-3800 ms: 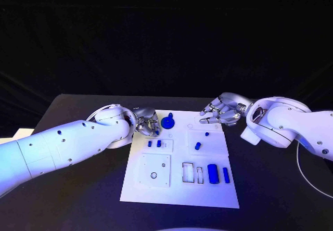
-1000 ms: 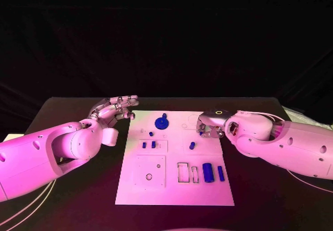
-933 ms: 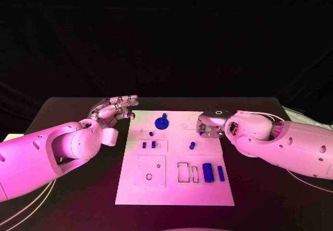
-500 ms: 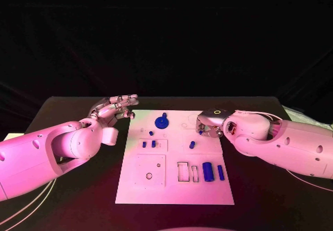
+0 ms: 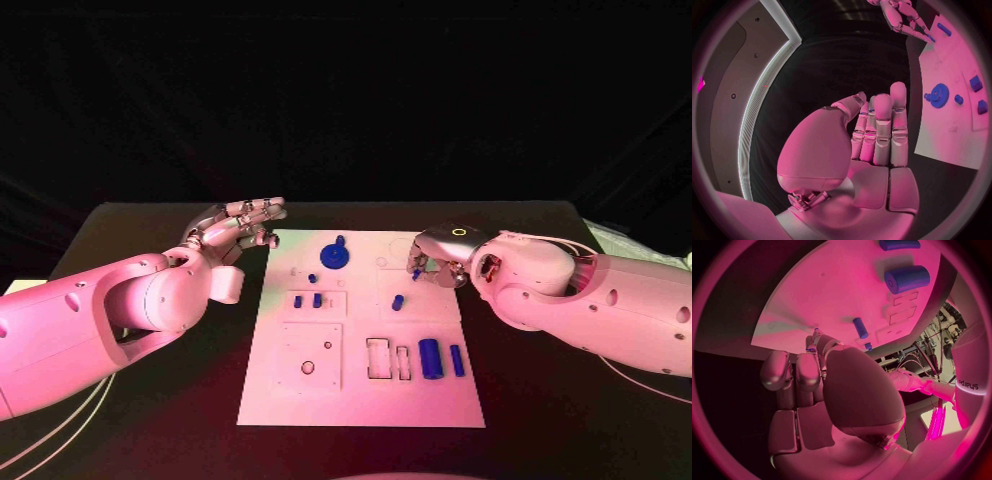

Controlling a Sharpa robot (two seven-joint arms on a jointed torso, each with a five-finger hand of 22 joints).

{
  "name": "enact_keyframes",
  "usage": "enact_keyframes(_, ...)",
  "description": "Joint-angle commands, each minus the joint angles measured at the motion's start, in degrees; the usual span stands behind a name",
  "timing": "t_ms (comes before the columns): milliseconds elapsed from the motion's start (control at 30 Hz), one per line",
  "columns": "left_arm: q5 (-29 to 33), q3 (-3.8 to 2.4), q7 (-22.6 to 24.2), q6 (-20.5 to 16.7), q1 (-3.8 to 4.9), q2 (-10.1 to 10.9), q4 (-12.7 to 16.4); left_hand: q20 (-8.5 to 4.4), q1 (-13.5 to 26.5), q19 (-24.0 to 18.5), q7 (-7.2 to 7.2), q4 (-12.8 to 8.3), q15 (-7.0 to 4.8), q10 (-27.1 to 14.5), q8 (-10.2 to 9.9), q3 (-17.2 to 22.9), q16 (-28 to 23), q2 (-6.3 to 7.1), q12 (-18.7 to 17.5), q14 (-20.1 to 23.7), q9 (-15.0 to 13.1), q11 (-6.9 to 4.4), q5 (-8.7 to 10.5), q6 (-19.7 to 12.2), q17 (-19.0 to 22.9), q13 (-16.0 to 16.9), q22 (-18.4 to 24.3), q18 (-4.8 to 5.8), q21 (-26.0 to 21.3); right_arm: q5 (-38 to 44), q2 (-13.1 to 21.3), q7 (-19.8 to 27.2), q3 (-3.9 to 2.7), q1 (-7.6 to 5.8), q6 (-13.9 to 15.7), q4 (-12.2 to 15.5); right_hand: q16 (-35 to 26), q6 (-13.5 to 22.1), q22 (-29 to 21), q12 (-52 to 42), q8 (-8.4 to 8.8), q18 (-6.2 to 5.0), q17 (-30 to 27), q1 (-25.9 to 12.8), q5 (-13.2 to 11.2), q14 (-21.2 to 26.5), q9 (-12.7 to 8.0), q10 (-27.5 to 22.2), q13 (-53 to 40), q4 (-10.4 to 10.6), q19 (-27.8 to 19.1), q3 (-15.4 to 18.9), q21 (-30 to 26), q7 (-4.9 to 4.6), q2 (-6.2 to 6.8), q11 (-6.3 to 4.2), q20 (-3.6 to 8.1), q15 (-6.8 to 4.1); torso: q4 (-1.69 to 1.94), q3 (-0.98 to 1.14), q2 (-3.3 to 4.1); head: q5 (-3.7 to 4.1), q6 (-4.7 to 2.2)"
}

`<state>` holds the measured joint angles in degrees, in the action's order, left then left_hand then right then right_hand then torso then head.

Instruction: Assemble the parts on the task board

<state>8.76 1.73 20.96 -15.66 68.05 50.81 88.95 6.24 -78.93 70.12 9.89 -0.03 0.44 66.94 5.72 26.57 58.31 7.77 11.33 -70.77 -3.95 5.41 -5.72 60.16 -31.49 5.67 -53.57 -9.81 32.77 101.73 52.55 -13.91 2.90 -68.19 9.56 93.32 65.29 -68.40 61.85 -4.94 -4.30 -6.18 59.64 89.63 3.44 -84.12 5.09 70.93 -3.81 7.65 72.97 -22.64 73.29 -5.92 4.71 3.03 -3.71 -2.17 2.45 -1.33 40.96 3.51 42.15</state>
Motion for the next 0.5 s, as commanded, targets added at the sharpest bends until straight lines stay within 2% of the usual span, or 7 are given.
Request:
enact_keyframes(33,0.01,-0.04,0.45,0.78,0.01,-0.14,-0.03,-0.03,-0.24,0.07,0.06,-0.08,0.08,-0.26,0.22,-0.23,-0.18,-0.37,0.26,-0.11,0.08,-0.02,0.18,-0.28,0.05,0.07,0.03,-0.55,-0.19,-3.62,0.58,-1.01,-0.10,-0.32,2.40,0.77,0.30,-0.29,0.13,0.37,0.23,0.16,-0.09,-0.88,-0.26,-1.39,0.09,0.96,-0.07,-0.07,0.47,-0.55,0.34,-0.24,-0.03,-0.38,-0.15,0.08,-0.05,0.00,0.01,0.01,-0.02)
enact_keyframes(333,-0.03,-0.04,0.26,0.95,0.01,-0.17,-0.25,-0.02,-0.33,0.02,0.08,-0.14,0.09,-0.34,0.23,-0.27,-0.25,-0.42,0.32,-0.02,0.08,0.00,0.18,-0.31,0.19,0.08,0.14,-0.57,-0.37,-5.81,2.46,-1.46,-0.49,-1.40,2.86,3.59,0.34,-0.47,0.30,0.48,0.17,0.21,-0.10,-1.85,-0.40,-1.35,0.21,1.18,-0.09,-0.20,0.57,-0.75,0.43,-0.28,0.21,-0.32,-0.28,0.10,-0.01,-0.05,-0.02,-0.03,0.04)
enact_keyframes(500,-0.03,-0.04,0.17,1.09,0.01,-0.23,-0.31,-0.01,-0.41,-0.02,0.11,-0.22,0.11,-0.45,0.23,-0.33,-0.29,-0.44,0.38,0.07,0.08,0.03,0.18,-0.37,0.29,0.09,0.23,-0.58,-0.50,-6.71,2.41,-1.39,-0.59,-1.69,3.07,5.90,0.39,-0.48,0.39,0.51,0.18,0.24,-0.06,-2.02,-0.40,-1.34,0.23,1.21,-0.08,-0.24,0.62,-0.81,0.48,-0.32,0.23,-0.30,-0.34,0.16,0.01,-0.05,0.03,-0.28,0.05)
